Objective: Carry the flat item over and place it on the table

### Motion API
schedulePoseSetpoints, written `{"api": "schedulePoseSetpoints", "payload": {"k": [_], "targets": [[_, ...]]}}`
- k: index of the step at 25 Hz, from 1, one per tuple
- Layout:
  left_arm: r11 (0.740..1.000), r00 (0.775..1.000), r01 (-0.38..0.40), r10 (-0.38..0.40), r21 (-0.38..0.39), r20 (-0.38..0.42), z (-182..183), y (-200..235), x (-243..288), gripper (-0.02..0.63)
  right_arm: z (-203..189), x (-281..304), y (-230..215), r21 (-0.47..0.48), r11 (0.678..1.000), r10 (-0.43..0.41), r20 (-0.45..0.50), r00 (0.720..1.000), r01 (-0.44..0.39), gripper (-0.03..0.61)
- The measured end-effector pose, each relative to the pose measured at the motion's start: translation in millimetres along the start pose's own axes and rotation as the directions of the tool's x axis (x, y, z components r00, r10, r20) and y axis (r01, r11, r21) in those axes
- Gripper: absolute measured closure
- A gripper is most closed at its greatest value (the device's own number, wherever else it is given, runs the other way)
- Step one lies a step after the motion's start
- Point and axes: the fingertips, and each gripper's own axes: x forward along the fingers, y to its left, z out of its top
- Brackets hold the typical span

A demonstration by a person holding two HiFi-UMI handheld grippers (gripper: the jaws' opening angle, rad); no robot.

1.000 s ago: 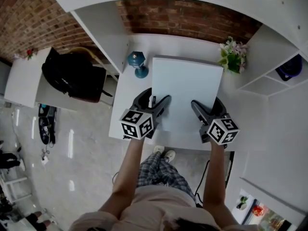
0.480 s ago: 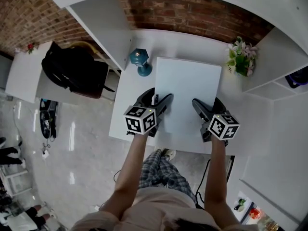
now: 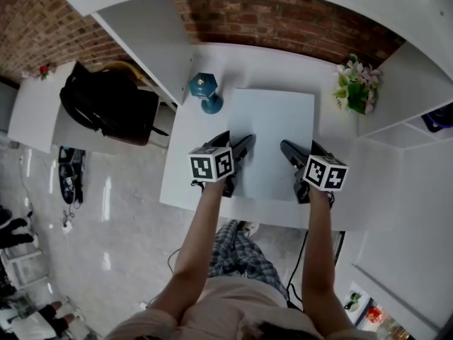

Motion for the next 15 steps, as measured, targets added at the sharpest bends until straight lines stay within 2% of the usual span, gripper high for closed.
{"api": "schedulePoseSetpoints", "payload": {"k": [5,8,15], "targets": [[0.999,0.996,-0.045,0.043,-0.023,-0.082,-16,11,10,0.285,-13,12,-7,-0.01,0.999,-0.053,-0.084,0.995,0.052,0.124],[0.997,0.989,-0.074,0.073,-0.001,-0.127,-27,17,12,0.285,-26,17,-11,-0.046,0.995,-0.091,-0.145,0.985,0.085,0.124],[0.996,0.985,-0.084,0.084,0.006,-0.148,-28,18,12,0.284,-27,18,-10,-0.055,0.995,-0.094,-0.153,0.984,0.086,0.124]]}}
